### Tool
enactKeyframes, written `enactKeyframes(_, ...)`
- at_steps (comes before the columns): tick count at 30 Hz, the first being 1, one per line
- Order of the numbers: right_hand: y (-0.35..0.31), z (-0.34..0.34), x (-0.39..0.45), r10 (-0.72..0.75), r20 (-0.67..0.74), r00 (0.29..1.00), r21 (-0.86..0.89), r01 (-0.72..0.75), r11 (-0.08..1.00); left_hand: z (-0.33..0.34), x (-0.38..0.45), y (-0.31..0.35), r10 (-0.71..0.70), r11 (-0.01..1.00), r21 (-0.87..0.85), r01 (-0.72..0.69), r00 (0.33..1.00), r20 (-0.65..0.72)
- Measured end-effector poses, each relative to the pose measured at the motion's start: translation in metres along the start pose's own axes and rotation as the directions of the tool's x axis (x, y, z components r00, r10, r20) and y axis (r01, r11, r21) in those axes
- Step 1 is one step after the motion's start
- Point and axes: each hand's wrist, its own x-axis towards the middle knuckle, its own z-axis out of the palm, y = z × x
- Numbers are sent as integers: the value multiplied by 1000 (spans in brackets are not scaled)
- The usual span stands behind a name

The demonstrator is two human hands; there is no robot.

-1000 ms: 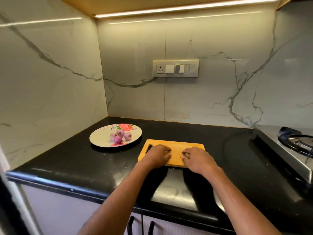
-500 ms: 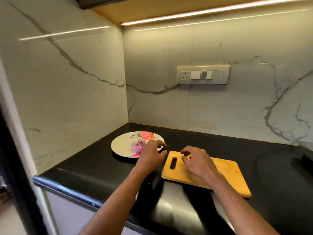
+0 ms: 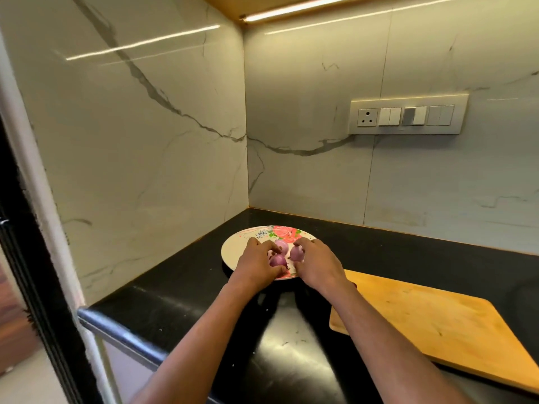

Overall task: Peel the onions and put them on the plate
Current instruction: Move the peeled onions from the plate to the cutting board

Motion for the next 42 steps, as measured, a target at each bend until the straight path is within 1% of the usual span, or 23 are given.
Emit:
enactKeyframes(2, 2, 3, 6, 12, -4, 1000, -7, -12, 1000, 3, 4, 0, 17, 1000, 18, -17, 1000, 18)
enactKeyframes(5, 3, 3, 13, 22, -23, 999, 38, -21, 999, 5, 6, 0, 23, 1000, 14, -23, 1000, -3)
enactKeyframes(9, 8, 0, 12, -4, -45, 999, 85, 8, 996, 7, 1, 3, 32, 998, -51, -35, 997, -64)
enactKeyframes(11, 14, -9, 7, -9, -58, 998, 127, 16, 992, 6, -2, 10, 55, 994, -83, -63, 994, -95)
enactKeyframes(13, 27, -24, -3, -2, -80, 997, 167, 15, 986, 6, -6, 24, 94, 988, -113, -105, 991, -97)
enactKeyframes(16, 60, -54, -25, 36, -118, 992, 200, -12, 980, 17, -12, 52, 143, 974, -165, -153, 987, -72)
enactKeyframes(18, 86, -74, -44, 76, -137, 988, 184, -50, 982, 33, -19, 76, 187, 962, -200, -188, 982, -22)
enactKeyframes(22, 136, -102, -85, 196, -146, 970, 170, -171, 971, 73, -36, 126, 253, 947, -221, -233, 965, 68)
enactKeyframes(28, 170, -109, -123, 298, -180, 938, 143, -274, 951, 102, -49, 166, 300, 943, -198, -268, 942, 151)
enactKeyframes(31, 173, -106, -128, 301, -193, 934, 144, -276, 950, 103, -51, 170, 300, 945, -190, -268, 939, 167)
enactKeyframes(36, 167, -104, -126, 283, -166, 945, 136, -262, 955, 97, -51, 167, 331, 936, -195, -294, 923, 195)
enactKeyframes(42, 169, -107, -125, 255, -79, 964, 132, -244, 961, 99, -50, 163, 337, 928, -241, -286, 918, 211)
